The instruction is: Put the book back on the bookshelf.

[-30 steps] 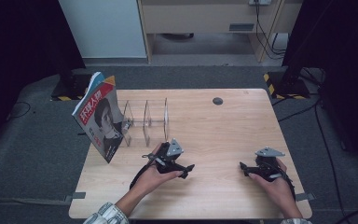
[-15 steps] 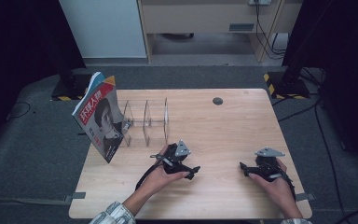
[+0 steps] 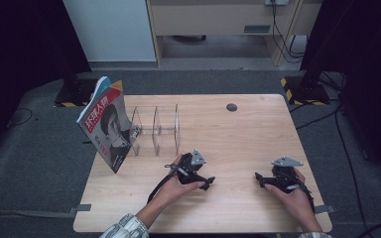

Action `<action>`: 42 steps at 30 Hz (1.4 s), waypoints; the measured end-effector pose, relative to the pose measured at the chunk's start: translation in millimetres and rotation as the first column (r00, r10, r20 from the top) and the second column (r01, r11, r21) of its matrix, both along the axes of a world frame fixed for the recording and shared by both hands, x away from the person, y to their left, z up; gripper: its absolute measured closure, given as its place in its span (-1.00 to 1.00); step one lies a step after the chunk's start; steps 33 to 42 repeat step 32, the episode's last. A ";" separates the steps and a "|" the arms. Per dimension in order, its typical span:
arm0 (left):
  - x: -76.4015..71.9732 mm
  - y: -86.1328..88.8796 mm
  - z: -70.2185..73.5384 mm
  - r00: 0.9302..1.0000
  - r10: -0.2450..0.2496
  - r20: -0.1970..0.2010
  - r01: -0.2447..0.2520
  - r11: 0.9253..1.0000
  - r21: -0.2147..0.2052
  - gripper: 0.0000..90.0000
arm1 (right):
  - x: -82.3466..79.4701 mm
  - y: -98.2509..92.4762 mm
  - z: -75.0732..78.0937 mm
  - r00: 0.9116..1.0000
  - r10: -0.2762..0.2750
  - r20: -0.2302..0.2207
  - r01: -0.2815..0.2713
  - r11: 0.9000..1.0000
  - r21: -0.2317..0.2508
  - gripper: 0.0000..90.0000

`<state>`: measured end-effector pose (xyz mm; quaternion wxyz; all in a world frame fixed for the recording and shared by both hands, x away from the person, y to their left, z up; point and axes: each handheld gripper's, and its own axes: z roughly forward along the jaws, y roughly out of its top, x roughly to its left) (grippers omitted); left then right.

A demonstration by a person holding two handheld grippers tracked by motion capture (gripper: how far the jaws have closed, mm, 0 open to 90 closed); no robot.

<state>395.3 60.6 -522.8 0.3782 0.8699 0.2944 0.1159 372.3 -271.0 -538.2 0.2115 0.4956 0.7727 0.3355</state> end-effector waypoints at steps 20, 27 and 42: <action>1.4 -1.9 -13.1 1.000 0.016 -0.018 -0.016 0.999 0.028 -0.91 | 0.0 0.0 0.0 1.000 0.000 0.000 0.000 1.000 0.000 -0.69; 0.6 -3.1 -14.3 0.999 0.033 -0.002 -0.033 0.999 0.038 -0.93 | 0.0 0.0 0.0 1.000 0.000 0.000 0.000 1.000 0.000 -0.69; 0.8 -2.9 -14.3 0.999 0.035 -0.003 -0.035 0.999 0.039 -0.93 | 0.1 0.1 0.1 1.000 0.000 0.000 0.000 1.000 0.000 -0.69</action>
